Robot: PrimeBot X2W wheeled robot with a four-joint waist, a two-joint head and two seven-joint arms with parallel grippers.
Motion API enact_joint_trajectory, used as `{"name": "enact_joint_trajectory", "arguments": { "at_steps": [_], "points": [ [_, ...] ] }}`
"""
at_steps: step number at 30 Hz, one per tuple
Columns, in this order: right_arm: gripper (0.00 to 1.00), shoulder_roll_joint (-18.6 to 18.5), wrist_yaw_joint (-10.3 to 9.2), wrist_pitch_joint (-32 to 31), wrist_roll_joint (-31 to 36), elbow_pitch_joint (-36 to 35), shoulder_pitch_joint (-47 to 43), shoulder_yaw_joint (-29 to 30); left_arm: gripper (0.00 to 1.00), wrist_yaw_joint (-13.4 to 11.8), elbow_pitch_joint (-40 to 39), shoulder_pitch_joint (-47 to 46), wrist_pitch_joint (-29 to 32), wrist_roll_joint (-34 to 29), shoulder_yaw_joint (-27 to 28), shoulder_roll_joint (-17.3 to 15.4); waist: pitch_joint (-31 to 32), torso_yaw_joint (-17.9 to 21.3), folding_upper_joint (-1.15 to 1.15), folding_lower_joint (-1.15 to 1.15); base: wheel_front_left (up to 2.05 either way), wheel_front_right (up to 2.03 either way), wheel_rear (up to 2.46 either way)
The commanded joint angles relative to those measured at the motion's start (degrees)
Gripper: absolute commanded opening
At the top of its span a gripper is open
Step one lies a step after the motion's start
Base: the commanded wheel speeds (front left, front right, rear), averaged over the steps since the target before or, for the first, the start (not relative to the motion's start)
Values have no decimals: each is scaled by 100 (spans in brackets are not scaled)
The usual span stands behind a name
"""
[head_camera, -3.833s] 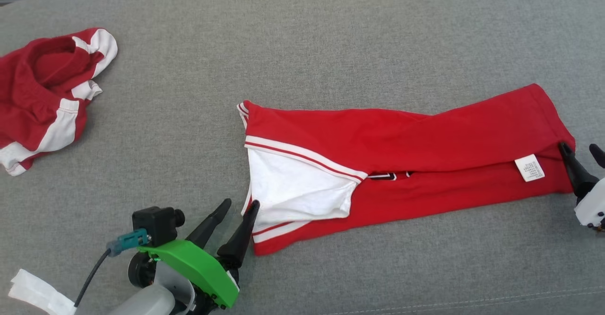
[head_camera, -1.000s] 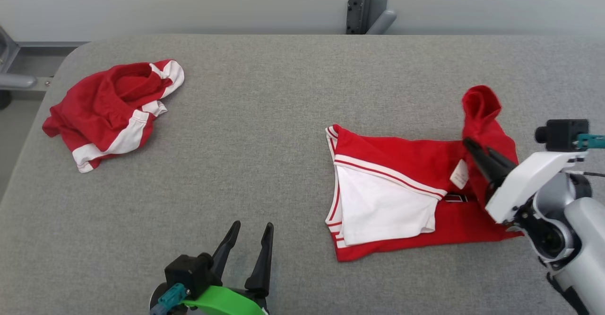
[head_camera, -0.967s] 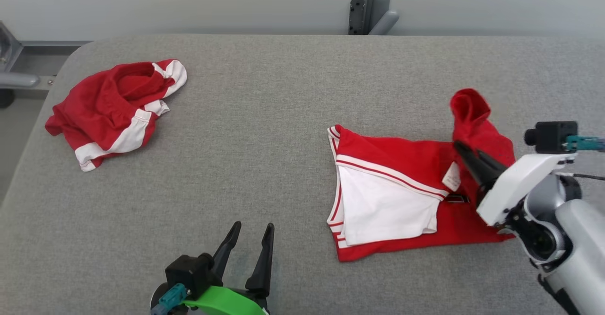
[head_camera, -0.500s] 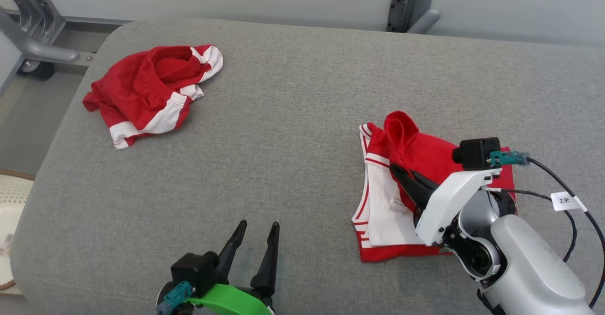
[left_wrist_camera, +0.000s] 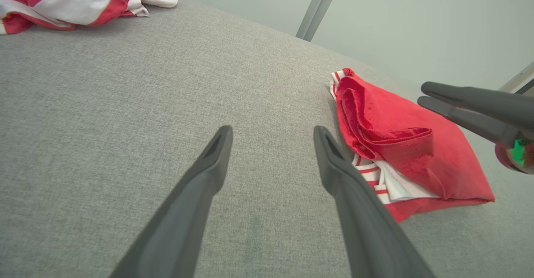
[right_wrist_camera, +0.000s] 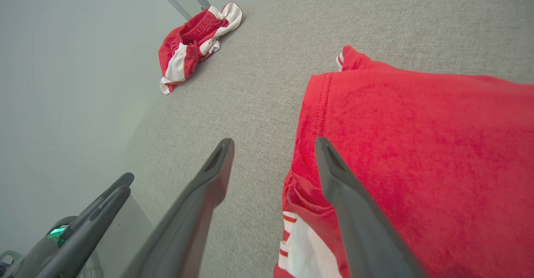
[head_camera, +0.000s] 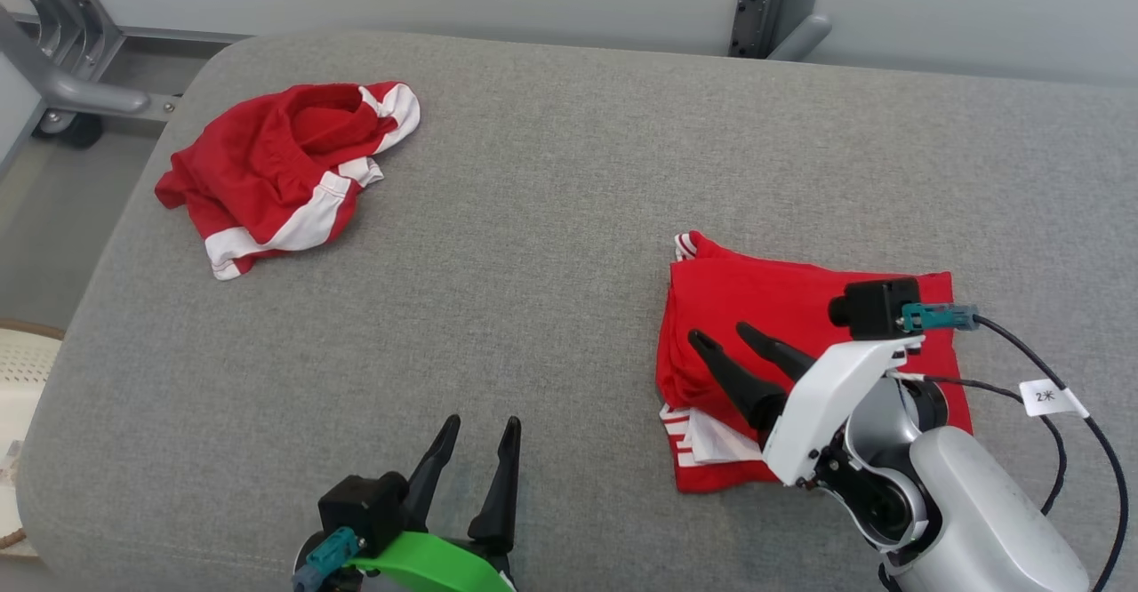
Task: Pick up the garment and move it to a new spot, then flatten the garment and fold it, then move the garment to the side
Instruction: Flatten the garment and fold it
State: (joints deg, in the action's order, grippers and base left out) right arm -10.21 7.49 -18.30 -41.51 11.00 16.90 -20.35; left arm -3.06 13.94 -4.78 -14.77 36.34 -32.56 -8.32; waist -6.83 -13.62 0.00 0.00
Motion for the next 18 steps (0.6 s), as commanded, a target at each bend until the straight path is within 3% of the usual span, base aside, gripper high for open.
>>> {"name": "enact_joint_trajectory", "arguments": {
  "at_steps": [1,9,18],
  "points": [
    [100,-37,-1,20,-4,-121,-104,54,100,7,5,-59,-36,11,34,-9,45,71,0,0,0,0,0],
    [100,-315,-1,729,429,-752,-402,429,100,-73,-74,31,-42,-53,207,-18,193,431,0,0,0,0,0],
    [100,-366,-1,2356,707,-404,-827,607,100,-239,-390,243,-44,-337,673,17,410,883,0,0,0,0,0]
  ]
}}
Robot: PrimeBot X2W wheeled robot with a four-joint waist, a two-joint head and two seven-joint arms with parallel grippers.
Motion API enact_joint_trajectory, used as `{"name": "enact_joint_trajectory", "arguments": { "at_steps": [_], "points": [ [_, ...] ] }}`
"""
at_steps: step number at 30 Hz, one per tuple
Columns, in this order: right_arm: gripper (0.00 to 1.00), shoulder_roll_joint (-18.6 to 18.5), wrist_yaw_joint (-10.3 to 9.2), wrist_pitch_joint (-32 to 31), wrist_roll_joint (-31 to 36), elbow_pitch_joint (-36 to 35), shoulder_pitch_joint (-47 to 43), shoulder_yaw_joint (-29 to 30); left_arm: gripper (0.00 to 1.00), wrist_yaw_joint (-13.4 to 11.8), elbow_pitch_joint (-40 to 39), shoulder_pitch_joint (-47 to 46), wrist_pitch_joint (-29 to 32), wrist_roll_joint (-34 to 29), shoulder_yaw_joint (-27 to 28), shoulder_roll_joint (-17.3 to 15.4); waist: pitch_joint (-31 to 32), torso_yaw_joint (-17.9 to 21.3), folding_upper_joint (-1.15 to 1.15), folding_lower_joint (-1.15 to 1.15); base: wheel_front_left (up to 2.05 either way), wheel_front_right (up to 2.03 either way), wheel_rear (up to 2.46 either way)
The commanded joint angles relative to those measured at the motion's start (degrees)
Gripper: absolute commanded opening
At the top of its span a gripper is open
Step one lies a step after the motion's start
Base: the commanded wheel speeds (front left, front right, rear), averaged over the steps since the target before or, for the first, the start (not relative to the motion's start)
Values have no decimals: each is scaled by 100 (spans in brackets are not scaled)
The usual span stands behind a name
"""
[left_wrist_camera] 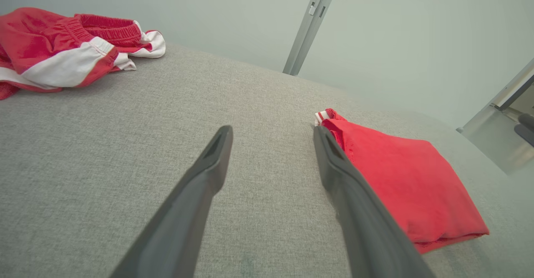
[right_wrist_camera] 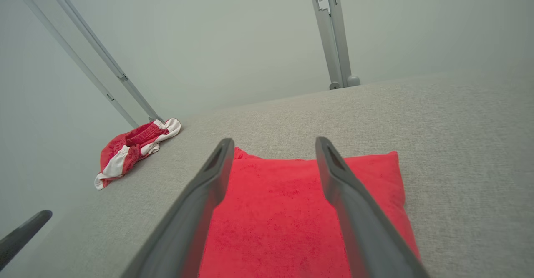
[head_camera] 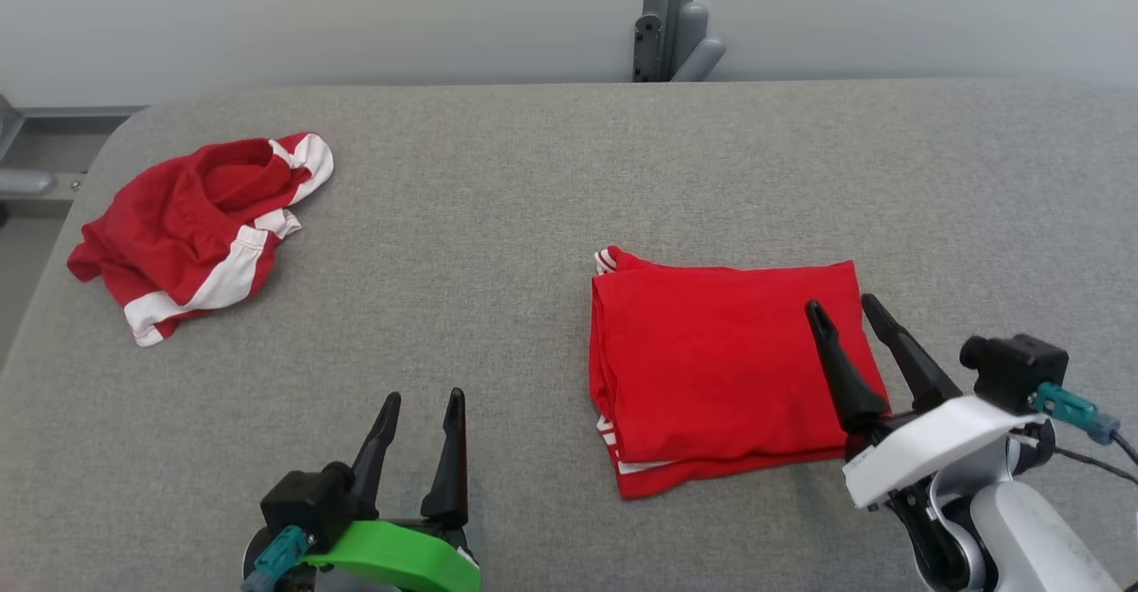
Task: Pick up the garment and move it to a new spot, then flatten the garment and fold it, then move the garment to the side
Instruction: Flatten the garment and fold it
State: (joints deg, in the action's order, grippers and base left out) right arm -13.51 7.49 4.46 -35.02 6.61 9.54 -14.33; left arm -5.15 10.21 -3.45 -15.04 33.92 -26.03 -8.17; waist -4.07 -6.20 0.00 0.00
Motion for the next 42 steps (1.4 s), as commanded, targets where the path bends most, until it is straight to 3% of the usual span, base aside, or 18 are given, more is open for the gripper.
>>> {"name": "enact_joint_trajectory", "arguments": {
  "at_steps": [1,5,10,20,28,42],
  "points": [
    [100,-25,-1,271,129,138,-146,-11,100,-41,-55,155,-18,-116,82,11,183,180,0,0,0,0,0],
    [100,-53,-1,820,480,495,-349,-90,100,-88,-255,369,-18,-393,356,58,382,315,0,0,0,0,0],
    [100,-106,-1,1058,1154,673,-579,34,100,-9,-622,710,-19,-875,741,147,557,403,0,0,0,0,0],
    [100,291,-2,1073,2393,-221,-1354,766,100,315,-1213,1406,-12,-1905,1605,395,841,405,0,0,0,0,0],
    [100,506,-2,1073,2574,-546,-1800,986,100,660,-1237,1747,-12,-2391,1977,506,969,398,0,0,0,0,0],
    [100,618,-2,1074,2494,-479,-1983,1083,100,552,-1144,1901,-12,-2653,1974,527,1017,385,0,0,0,0,0]
  ]
}}
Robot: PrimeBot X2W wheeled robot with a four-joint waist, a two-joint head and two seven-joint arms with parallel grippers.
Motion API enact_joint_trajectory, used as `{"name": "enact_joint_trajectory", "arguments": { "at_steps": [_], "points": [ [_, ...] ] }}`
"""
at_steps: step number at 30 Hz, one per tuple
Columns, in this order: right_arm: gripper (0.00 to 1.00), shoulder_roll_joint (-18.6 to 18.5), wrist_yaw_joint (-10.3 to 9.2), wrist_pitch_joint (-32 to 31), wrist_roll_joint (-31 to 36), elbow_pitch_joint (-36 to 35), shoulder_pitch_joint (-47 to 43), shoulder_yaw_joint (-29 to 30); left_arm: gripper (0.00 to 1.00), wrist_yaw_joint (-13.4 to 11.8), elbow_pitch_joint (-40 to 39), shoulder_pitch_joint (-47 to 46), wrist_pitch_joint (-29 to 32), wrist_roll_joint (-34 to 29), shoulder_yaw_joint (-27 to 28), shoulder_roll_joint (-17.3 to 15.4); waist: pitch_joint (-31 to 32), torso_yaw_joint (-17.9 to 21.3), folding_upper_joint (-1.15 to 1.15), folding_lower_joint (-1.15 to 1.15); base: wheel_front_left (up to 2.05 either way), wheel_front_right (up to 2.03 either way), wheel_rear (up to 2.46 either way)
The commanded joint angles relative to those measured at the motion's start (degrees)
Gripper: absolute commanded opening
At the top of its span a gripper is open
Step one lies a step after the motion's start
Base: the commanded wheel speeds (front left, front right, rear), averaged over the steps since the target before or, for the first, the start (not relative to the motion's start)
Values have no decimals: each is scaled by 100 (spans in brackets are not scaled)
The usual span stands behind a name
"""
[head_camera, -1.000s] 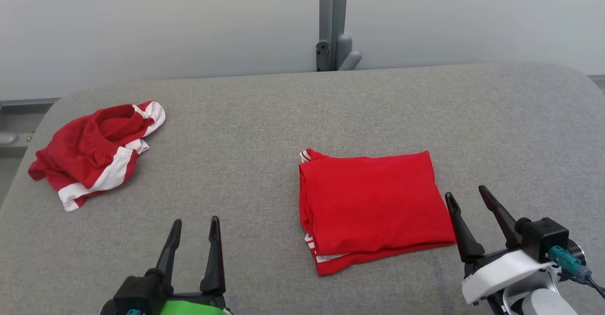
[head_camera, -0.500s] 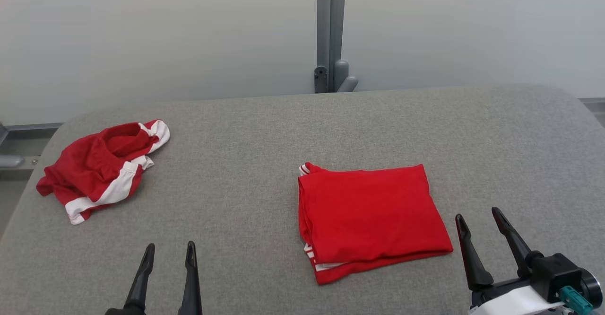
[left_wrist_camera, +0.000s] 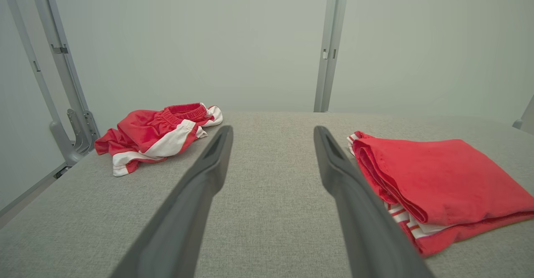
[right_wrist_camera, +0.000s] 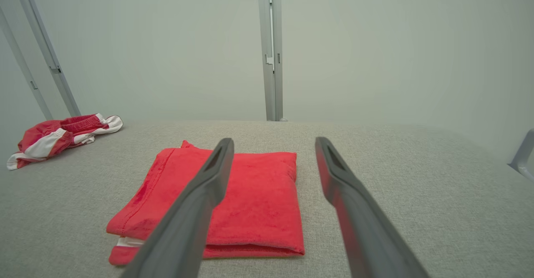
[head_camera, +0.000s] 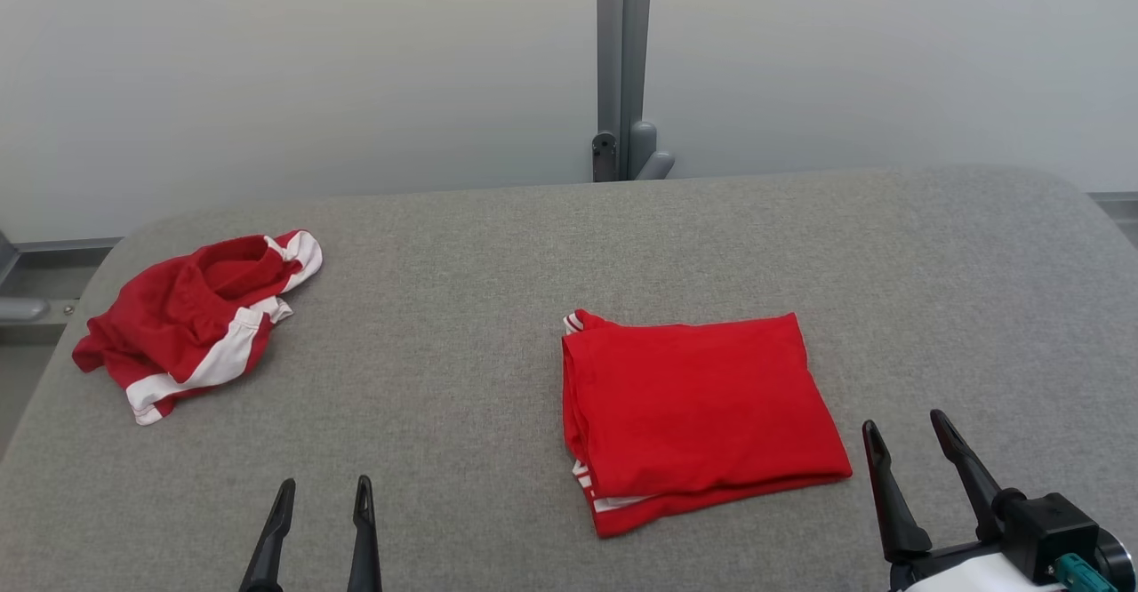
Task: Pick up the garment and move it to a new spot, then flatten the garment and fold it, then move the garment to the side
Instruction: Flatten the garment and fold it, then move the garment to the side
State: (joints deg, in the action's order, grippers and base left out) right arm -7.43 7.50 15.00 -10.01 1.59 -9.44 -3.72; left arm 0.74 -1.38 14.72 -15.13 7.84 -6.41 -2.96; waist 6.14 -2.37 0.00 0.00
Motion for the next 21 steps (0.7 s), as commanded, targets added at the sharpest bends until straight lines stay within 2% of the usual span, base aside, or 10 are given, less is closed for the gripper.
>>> {"name": "enact_joint_trajectory", "arguments": {
  "at_steps": [1,9,21],
  "points": [
    [100,16,-3,19,-2,32,-77,19,100,-43,15,86,-2,-39,15,7,-8,2,0,0,0,0,0],
    [100,49,-3,20,52,66,-71,-28,100,-24,37,93,-2,38,48,7,-27,5,0,0,0,0,0],
    [100,-17,-3,20,62,155,-9,-64,100,-12,19,20,-2,-224,-37,6,-90,-21,0,0,0,0,0]
  ]
}}
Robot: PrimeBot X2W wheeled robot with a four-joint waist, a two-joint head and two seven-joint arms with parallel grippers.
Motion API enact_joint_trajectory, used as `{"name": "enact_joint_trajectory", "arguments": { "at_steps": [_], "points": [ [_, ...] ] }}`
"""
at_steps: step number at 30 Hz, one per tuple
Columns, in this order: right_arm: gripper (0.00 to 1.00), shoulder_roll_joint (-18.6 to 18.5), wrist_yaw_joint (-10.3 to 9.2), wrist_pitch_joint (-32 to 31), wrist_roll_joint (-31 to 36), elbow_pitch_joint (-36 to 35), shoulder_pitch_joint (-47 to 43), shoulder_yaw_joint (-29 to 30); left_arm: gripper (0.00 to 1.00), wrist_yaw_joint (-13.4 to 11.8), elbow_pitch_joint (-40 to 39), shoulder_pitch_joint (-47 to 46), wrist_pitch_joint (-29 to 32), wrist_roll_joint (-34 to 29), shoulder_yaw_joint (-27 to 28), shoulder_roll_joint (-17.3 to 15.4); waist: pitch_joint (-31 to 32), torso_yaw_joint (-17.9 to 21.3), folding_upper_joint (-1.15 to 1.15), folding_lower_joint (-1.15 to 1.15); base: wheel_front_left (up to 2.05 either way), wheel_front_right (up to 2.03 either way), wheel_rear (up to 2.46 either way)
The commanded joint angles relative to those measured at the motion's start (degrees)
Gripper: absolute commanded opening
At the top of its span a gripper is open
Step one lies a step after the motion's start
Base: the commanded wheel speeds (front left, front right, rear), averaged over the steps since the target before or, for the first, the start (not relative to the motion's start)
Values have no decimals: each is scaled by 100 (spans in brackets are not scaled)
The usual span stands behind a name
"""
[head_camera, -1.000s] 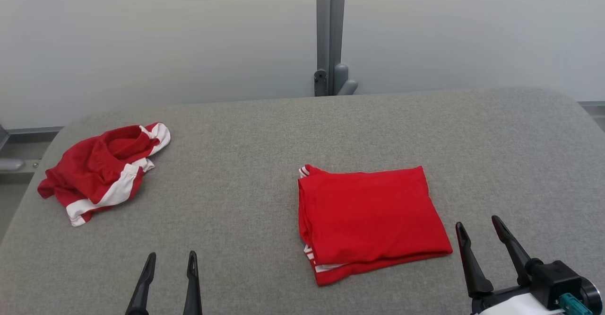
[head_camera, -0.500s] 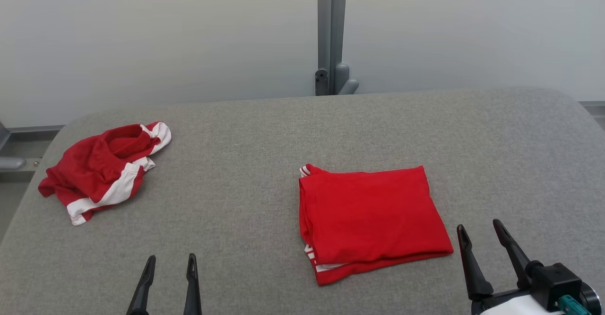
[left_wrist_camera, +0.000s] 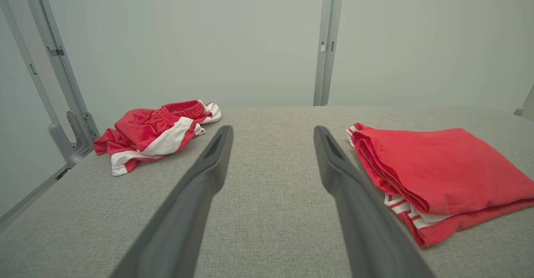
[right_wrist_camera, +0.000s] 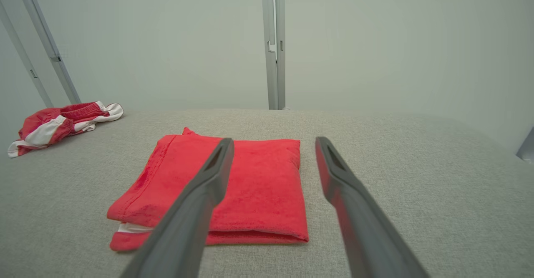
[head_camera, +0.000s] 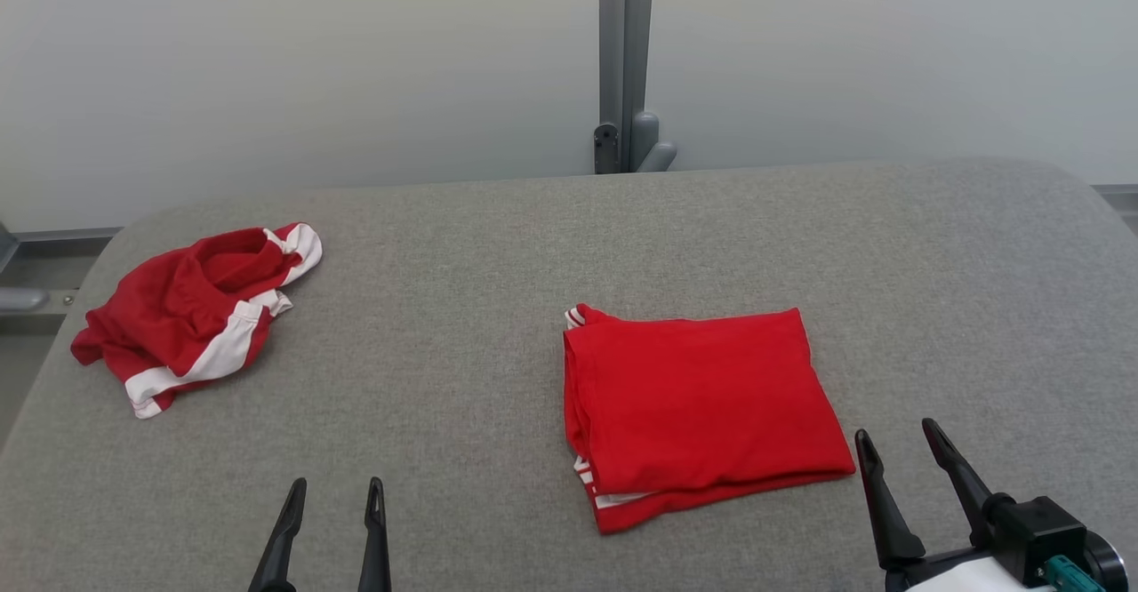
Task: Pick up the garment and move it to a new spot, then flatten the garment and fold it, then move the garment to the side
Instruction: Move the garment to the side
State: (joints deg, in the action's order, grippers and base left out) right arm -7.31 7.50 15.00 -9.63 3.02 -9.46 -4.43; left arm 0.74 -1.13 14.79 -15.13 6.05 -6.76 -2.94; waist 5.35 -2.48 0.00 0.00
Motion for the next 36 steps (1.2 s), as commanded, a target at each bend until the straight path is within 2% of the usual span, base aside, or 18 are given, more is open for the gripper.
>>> {"name": "enact_joint_trajectory", "arguments": {
  "at_steps": [1,7,13,18,24,27,30,31,36],
  "points": [
    [100,-42,-3,20,7,32,24,21,100,-30,-23,2,-2,-50,-20,5,-25,-20,0,0,0,0,0],
    [100,-165,-3,20,-156,284,286,1,100,-92,-100,-112,-2,-55,-117,3,-161,-80,0,0,0,0,0],
    [100,-337,-3,16,-837,882,828,-314,100,-100,-218,-276,-2,4,-237,3,-363,-131,0,0,0,0,0],
    [100,-670,-2,16,-1990,1621,1422,-817,100,-53,-347,-450,-2,-98,-386,4,-581,-233,0,0,0,0,0],
    [100,-1378,-2,-189,-3437,2184,2124,-1478,100,2,-418,-660,-2,-160,-444,2,-982,-352,0,0,0,0,0],
    [100,-1663,-2,-301,-3979,2307,2427,-1708,100,28,-441,-791,-2,-181,-481,2,-1223,-402,0,0,0,0,0],
    [100,-1794,-2,-410,-4378,2354,2606,-1823,100,61,-444,-875,-2,-208,-497,2,-1372,-427,0,0,0,0,0],
    [100,-1913,-2,-530,-4834,2345,2750,-1918,100,81,-441,-968,-2,-219,-506,2,-1507,-449,0,0,0,0,0],
    [100,-2220,-2,-894,-5773,2264,2957,-2210,100,125,-411,-1194,-2,-207,-557,2,-1778,-514,0,0,0,0,0]
  ]
}}
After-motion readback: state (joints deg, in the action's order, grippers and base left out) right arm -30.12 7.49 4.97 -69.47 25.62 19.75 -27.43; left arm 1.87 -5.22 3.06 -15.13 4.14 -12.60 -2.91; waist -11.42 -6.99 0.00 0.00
